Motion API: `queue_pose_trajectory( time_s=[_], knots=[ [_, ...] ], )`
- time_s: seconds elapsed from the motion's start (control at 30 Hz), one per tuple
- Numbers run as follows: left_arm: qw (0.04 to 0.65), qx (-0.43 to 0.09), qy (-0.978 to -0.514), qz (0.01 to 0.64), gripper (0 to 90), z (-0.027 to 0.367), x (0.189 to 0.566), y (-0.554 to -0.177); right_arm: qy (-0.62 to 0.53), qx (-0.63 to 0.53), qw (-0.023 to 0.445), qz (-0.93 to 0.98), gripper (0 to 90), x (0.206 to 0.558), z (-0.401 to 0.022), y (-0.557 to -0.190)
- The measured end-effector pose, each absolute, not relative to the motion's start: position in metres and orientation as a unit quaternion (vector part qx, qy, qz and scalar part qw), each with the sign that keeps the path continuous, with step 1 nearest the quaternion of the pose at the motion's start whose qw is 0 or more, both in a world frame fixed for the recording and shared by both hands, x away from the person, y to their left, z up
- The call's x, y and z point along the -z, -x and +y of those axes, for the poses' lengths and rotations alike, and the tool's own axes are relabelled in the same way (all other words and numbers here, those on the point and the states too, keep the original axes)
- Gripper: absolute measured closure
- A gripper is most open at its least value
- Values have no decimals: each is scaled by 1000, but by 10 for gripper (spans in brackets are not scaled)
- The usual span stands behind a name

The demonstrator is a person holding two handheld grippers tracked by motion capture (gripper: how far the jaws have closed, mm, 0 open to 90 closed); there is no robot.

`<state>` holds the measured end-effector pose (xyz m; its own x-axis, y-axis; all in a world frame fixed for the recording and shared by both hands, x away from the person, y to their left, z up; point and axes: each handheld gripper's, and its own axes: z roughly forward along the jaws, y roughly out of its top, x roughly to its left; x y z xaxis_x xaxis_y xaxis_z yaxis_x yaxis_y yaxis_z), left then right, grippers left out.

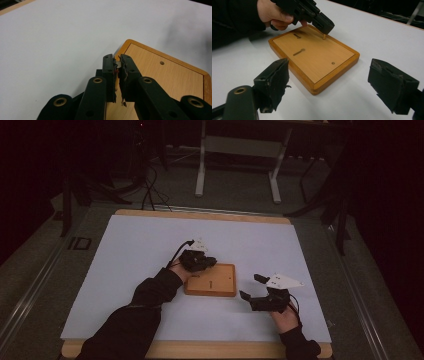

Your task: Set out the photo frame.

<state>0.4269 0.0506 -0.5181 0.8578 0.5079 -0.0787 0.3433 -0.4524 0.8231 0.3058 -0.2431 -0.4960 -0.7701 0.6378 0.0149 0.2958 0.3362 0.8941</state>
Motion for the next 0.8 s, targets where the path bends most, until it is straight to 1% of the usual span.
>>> queue_pose_trajectory(
  time_s=[0.1, 0.2, 0.3, 0.37, 0.43, 0.53, 0.6, 0.63, 0.8],
  knots=[
    [462, -84, -846, 252, 841, 51, 519, -428, -291, -494, 176, 800, 166, 496, -243, -306],
    [459, -62, -848, 256, 842, 53, 518, -433, -289, -492, 181, 801, 168, 495, -242, -306],
    [452, -51, -853, 254, 844, 54, 516, -436, -284, -496, 173, 802, 166, 494, -243, -305],
    [449, -48, -855, 254, 844, 53, 515, -438, -286, -494, 175, 802, 148, 494, -241, -304],
    [446, -43, -856, 258, 844, 53, 514, -439, -288, -495, 166, 803, 134, 493, -240, -304],
    [441, -36, -858, 261, 845, 53, 513, -440, -275, -498, 169, 805, 109, 492, -238, -303],
    [437, -32, -860, 260, 844, 52, 512, -442, -269, -496, 169, 808, 107, 491, -237, -302],
    [436, -30, -861, 259, 845, 52, 512, -442, -266, -484, 179, 814, 107, 491, -235, -302],
    [434, -11, -862, 261, 844, 53, 511, -447, -243, -483, 179, 822, 107, 493, -230, -301]
  ],
)
